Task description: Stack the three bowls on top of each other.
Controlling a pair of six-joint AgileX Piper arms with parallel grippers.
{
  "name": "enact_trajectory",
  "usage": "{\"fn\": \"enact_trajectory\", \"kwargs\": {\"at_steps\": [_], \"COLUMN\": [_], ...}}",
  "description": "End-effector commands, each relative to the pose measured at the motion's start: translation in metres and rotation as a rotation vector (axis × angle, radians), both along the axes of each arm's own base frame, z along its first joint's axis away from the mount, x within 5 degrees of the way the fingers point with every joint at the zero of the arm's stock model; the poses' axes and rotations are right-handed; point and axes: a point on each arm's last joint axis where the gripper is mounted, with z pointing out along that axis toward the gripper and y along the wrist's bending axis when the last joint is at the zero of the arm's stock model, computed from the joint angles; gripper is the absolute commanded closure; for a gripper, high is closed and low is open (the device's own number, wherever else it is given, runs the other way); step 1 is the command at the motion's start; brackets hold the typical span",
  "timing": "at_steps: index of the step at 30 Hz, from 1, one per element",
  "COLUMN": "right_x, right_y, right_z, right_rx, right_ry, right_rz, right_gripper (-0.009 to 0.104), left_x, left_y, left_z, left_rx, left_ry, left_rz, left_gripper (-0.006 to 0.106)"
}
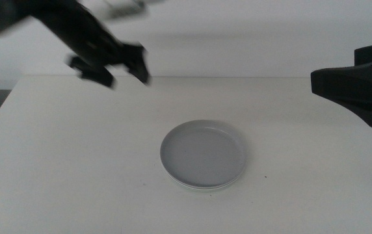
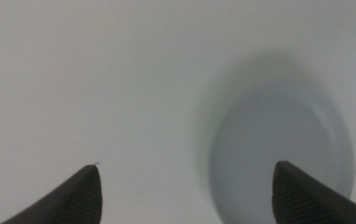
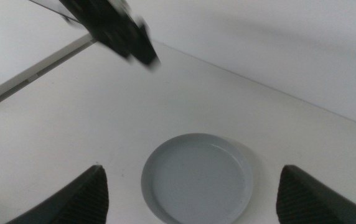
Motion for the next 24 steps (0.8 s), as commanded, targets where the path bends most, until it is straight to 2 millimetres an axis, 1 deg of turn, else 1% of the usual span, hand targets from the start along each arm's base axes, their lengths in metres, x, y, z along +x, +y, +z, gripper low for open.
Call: {"fn": "enact_trajectory", "kwargs": {"at_steps": [1,3,4,5,7,8,9,12,14,16,18,20,24], "right_x": [0.000,0.000,0.000,0.000,0.000,0.000,0.000,0.000,0.000,0.000,0.000,0.000,0.000], "right_y": [-0.002,-0.002,-0.002,-0.002,-0.002,-0.002,-0.002,-0.002,-0.002,-0.002,-0.002,-0.001,-0.001], "right_z": [0.001,0.001,0.001,0.001,0.001,0.001,0.001,0.001,0.001,0.001,0.001,0.001,0.001], "right_rx": [0.005,0.005,0.005,0.005,0.005,0.005,0.005,0.005,0.005,0.005,0.005,0.011,0.025], "right_ry": [-0.010,-0.010,-0.010,-0.010,-0.010,-0.010,-0.010,-0.010,-0.010,-0.010,-0.010,-0.007,-0.001], "right_rz": [-0.010,-0.010,-0.010,-0.010,-0.010,-0.010,-0.010,-0.010,-0.010,-0.010,-0.010,-0.009,-0.006], "right_gripper": [0.016,0.016,0.016,0.016,0.016,0.016,0.016,0.016,0.016,0.016,0.016,0.016,0.016], "left_x": [-0.016,-0.037,-0.046,-0.060,-0.092,-0.109,-0.124,-0.160,-0.177,-0.194,-0.210,-0.224,-0.249], "left_y": [0.030,0.054,0.064,0.072,0.085,0.088,0.089,0.091,0.092,0.092,0.089,0.087,0.080], "left_z": [0.038,0.058,0.065,0.071,0.082,0.083,0.082,0.068,0.058,0.046,0.035,0.031,0.034], "left_rx": [-0.017,-0.022,-0.024,-0.023,-0.009,0.004,0.009,0.012,0.011,0.033,-0.002,-0.024,0.005], "left_ry": [-0.078,-0.137,-0.171,-0.209,-0.294,-0.333,-0.368,-0.433,-0.462,-0.480,-0.506,-0.565,-0.706], "left_rz": [0.086,0.145,0.181,0.217,0.268,0.282,0.298,0.343,0.365,0.340,0.361,0.366,0.269], "left_gripper": [0.007,0.007,0.007,0.007,0.007,0.007,0.007,0.007,0.007,0.007,0.007,0.007,0.007]}}
